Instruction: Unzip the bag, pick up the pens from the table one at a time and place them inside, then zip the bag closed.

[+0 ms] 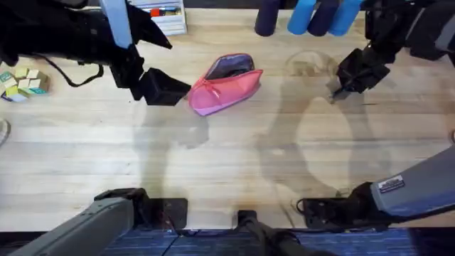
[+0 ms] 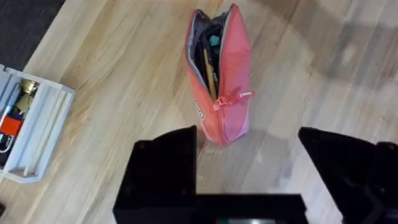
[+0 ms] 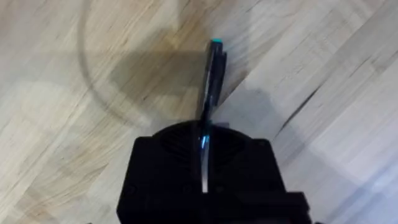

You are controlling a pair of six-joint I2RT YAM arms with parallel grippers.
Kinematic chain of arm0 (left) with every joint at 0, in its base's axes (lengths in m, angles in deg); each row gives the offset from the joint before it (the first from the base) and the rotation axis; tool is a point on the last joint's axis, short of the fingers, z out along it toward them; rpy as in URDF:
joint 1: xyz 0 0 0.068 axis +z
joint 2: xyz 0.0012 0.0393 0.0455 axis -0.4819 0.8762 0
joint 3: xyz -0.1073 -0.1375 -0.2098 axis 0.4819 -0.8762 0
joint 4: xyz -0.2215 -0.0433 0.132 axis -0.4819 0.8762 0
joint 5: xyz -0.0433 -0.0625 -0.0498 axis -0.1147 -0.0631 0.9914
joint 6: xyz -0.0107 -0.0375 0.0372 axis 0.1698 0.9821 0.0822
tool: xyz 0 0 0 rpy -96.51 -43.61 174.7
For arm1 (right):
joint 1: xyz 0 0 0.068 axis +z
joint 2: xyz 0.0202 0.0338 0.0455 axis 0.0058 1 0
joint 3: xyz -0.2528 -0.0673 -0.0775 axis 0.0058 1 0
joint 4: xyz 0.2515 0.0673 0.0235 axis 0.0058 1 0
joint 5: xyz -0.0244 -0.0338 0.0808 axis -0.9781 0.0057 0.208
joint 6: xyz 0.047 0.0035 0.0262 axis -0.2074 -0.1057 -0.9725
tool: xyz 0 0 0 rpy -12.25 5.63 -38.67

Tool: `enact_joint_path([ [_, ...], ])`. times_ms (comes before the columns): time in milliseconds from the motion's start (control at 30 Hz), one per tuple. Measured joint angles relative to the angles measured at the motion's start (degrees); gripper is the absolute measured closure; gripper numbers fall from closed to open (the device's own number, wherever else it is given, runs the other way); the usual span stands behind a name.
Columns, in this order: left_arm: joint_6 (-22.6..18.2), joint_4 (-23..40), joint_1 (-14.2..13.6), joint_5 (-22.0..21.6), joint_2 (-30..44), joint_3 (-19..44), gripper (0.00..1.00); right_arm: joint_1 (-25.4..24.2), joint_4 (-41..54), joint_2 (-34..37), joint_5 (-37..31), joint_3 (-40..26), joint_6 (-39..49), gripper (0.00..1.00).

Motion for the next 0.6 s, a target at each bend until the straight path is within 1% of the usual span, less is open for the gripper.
enact_joint_path([
  [467,0.0,-0.8,0.0,0.0,0.0,0.0,0.007,0.0,0.0,-0.1,-0.1,0.0,0.0,0.971],
  [600,0.0,-0.8,0.0,0.0,0.0,0.0,0.007,0.1,-0.2,-0.9,0.7,0.0,1.0,0.972],
])
